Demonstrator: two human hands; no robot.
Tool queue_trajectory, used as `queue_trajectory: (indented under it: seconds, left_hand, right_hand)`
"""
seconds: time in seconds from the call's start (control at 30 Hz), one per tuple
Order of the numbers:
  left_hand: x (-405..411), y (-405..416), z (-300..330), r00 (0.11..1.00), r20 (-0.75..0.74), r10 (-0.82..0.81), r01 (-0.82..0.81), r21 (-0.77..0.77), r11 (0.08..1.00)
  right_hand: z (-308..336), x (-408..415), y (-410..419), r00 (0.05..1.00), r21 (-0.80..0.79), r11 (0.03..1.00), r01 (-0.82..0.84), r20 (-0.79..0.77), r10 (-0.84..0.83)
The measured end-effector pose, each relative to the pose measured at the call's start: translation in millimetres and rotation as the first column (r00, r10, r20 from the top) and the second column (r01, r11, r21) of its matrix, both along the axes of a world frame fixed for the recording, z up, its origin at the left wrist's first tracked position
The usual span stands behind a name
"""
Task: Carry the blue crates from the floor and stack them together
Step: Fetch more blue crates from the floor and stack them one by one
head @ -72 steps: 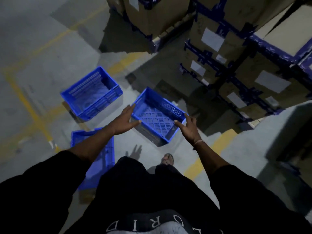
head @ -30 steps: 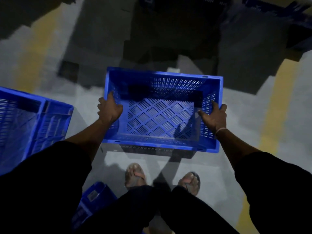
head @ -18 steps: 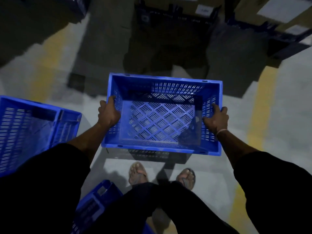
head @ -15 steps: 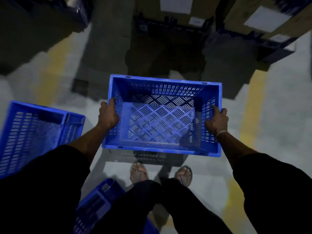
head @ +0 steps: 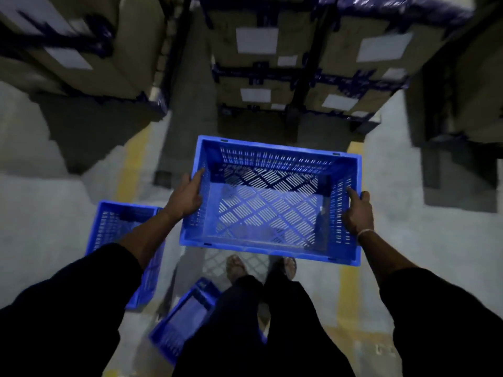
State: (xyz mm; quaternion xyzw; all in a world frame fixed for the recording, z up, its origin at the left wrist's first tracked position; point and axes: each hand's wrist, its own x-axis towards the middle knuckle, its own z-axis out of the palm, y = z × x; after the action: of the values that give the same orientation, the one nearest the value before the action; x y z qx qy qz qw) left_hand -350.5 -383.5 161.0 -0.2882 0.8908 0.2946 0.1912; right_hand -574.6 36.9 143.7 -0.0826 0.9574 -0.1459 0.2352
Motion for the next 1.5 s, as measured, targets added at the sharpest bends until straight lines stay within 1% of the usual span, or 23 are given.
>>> queue_trajectory:
  seconds: [0.13,0.27,0.37,0.5,0.67,0.8,0.93,1.1,1.23,1.37,1.5]
  left_hand:
    - [3.6,11.5,61.0,0.996,-0.052,-0.076,0.076,-0.001,0.997]
    - [-7.1,19.9,87.7,0.979,-0.116,-0.170,0.167,-0.039,0.985]
    - [-24.3,31.6,96.7,0.959,-0.161,-0.234,0.228,-0.058,0.972]
    - [-55.6,64.7,115.6,0.938,-0.205,-0.280,0.268,-0.088,0.960]
    - [-99.6,115.1,137.2,0.906,-0.230,-0.354,0.347,-0.072,0.935]
    - [-141.3,163.2,145.5,0.852,-0.250,-0.460,0.457,-0.073,0.887]
    - [-192.8,216.2,144.4,0.812,-0.224,-0.539,0.532,-0.094,0.841]
    - [-249.8,297.4,138.3,0.719,-0.265,-0.642,0.639,-0.112,0.761]
    - [-295.4,361.4,144.7,0.646,-0.275,-0.712,0.718,-0.100,0.689]
    - [-346.9,430.8,148.3,0.556,-0.302,-0.775,0.775,-0.149,0.614]
    - [-405.8,504.1,147.2,0.420,-0.340,-0.841,0.846,-0.187,0.499]
  right_hand:
    - [60.5,17.6,31.1,0.999,-0.046,0.999,0.016,-0.040,-0.017]
    - [84.6,33.4,67.2,0.995,-0.094,0.995,0.039,-0.093,-0.048]
    - [96.2,45.8,91.4,0.983,-0.160,0.981,0.109,-0.131,-0.130]
    - [102.6,56.9,127.3,0.959,-0.240,0.950,0.202,-0.147,-0.241]
    - [111.9,62.9,183.4,0.918,-0.255,0.918,0.302,-0.183,-0.353]
    - [116.4,62.8,238.7,0.878,-0.229,0.890,0.393,-0.194,-0.438]
    - [119.6,64.4,294.3,0.827,-0.241,0.855,0.460,-0.235,-0.511]
    - [128.2,75.0,367.2,0.739,-0.226,0.799,0.557,-0.303,-0.601]
    - [138.7,82.9,417.1,0.655,-0.216,0.730,0.649,-0.329,-0.680]
    - [145.2,84.6,464.8,0.570,-0.206,0.653,0.729,-0.345,-0.746]
    - [149.3,73.3,510.0,0.483,-0.194,0.561,0.805,-0.333,-0.809]
